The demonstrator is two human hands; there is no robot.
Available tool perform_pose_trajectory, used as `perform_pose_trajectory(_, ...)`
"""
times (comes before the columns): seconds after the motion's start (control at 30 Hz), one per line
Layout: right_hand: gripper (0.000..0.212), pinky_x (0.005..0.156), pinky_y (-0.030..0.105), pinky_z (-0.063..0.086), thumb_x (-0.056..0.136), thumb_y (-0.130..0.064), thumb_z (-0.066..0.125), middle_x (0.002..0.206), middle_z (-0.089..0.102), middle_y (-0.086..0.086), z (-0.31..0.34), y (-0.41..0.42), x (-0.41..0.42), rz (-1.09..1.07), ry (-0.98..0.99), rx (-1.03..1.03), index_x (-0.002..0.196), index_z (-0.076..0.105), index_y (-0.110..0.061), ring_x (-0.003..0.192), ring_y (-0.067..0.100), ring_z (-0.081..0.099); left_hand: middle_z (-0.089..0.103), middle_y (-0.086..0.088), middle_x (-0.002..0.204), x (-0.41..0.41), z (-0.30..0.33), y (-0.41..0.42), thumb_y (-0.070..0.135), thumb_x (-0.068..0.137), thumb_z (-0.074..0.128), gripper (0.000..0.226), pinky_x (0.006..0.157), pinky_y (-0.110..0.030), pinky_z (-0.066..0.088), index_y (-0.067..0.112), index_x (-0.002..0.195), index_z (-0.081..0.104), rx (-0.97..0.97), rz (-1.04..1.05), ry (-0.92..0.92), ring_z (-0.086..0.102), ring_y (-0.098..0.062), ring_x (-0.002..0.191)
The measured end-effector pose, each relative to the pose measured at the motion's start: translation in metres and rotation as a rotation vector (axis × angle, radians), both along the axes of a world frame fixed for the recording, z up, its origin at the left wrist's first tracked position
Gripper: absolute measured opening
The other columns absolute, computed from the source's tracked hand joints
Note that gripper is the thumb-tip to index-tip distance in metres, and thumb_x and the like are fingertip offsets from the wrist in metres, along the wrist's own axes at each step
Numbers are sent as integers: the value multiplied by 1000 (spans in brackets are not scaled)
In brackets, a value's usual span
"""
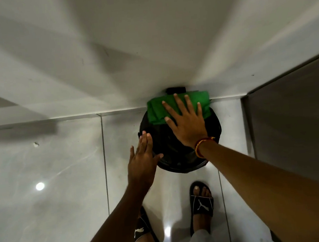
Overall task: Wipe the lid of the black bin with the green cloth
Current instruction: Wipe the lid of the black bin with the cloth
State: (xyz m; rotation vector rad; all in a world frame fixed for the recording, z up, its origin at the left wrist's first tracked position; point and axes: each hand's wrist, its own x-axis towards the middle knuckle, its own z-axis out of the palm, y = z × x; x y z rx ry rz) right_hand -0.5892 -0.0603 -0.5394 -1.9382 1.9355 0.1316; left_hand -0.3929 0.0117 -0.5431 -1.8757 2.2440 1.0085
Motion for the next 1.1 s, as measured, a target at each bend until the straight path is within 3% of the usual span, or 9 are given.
perform_pose_trajectory(0.07,58,125,67,13,104,-57,27,173,12,-2,-3,14,14,115,-18,-21,160,17,-46,160,33,10,15,-5,167,0,1,-1,47,98,47,77,126,-50,12,17,158,11,12,27,15,12,-20,155)
perform_pose_trajectory(0.13,59,126,65,14,104,-56,28,174,11,-3,-4,33,18,92,-50,-28,160,16,-44,161,30,8,23,-4,166,0,1,-2,49,98,47,73,125,-52,14,19,157,18,13,32,25,16,-20,154)
perform_pose_trajectory(0.33,61,127,62,12,105,-56,28,174,5,-3,-1,89,-27,-149,-54,4,162,10,-42,161,28,3,-2,-1,169,1,-1,-3,50,99,44,79,126,-48,11,17,158,3,31,19,7,5,-17,155)
perform_pose_trajectory(0.53,61,126,64,12,105,-57,29,173,15,3,3,16,-43,-493,-201,72,162,14,-40,159,35,11,-2,-1,169,-1,0,-2,50,99,43,79,126,-48,11,17,158,2,28,23,16,4,-17,155)
perform_pose_trajectory(0.8,61,125,66,8,106,-56,24,174,8,3,5,-19,-12,-251,-24,80,163,10,-39,160,38,6,0,-2,168,-1,1,-1,47,98,48,81,126,-48,13,17,158,4,23,39,28,4,-17,155)
perform_pose_trajectory(1.0,58,126,65,6,105,-56,27,174,11,-2,6,-17,16,201,13,23,161,19,-42,160,35,5,8,-4,168,-1,2,-1,46,98,50,80,124,-48,13,15,159,7,7,55,23,10,-19,155)
perform_pose_trajectory(1.1,59,126,65,10,106,-54,28,174,9,-2,2,13,20,163,-9,-6,162,16,-40,161,34,4,19,-8,166,-2,4,-1,46,97,51,77,124,-51,15,14,158,15,14,49,17,16,-22,154)
